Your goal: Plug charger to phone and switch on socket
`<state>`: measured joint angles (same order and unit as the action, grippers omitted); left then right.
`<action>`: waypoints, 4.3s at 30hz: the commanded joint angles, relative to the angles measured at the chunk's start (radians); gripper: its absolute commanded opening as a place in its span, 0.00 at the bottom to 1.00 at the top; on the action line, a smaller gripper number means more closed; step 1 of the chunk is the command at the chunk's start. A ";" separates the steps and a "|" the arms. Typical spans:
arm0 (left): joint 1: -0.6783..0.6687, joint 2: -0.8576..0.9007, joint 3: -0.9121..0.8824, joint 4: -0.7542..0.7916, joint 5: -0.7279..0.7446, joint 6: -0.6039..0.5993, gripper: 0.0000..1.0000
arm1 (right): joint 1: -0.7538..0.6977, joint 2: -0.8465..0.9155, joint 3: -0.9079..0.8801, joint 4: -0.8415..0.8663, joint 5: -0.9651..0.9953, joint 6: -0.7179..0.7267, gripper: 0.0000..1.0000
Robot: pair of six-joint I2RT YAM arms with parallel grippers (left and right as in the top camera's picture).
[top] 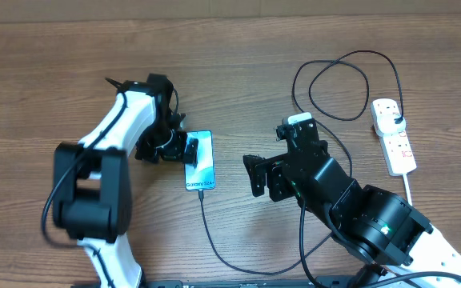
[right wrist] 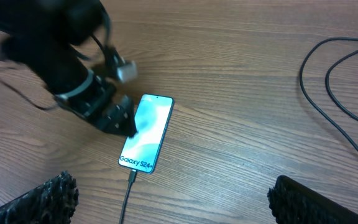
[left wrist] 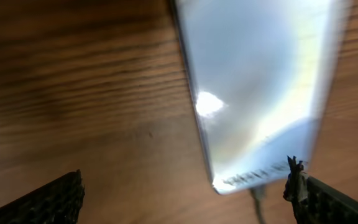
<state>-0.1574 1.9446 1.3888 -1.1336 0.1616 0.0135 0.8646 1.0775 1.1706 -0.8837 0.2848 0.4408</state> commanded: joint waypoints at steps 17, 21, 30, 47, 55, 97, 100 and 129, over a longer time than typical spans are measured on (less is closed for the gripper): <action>-0.177 -1.303 -0.225 -0.079 -0.197 -0.305 1.00 | -0.002 -0.003 0.013 0.052 -0.002 0.005 1.00; -0.177 -1.508 -0.403 0.031 -0.199 -0.343 1.00 | -0.002 -0.001 0.013 0.052 0.000 0.005 1.00; -0.177 -1.530 -0.669 0.379 -0.452 -0.343 1.00 | -0.016 -0.001 0.013 0.034 0.070 0.057 0.43; -0.177 -1.340 -0.865 0.554 -0.445 -0.343 1.00 | -0.850 0.032 0.032 -0.319 -0.050 0.265 0.04; -0.177 -1.273 -0.865 0.555 -0.445 -0.343 1.00 | -1.211 0.275 0.142 -0.340 -0.294 0.070 0.04; -0.177 -0.965 -0.865 0.555 -0.445 -0.343 1.00 | -1.377 0.932 0.451 -0.337 -0.500 -0.076 0.04; -0.177 -0.945 -0.865 0.555 -0.445 -0.343 0.99 | -1.377 0.932 0.457 -0.327 -0.509 -0.076 0.04; -0.177 -0.879 -0.865 0.555 -0.445 -0.343 1.00 | -1.374 1.010 0.460 -0.261 -0.553 -0.076 0.04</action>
<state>-0.3279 1.0569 0.5270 -0.5819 -0.2806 -0.3161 -0.5152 2.0884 1.5990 -1.1515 -0.2481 0.3840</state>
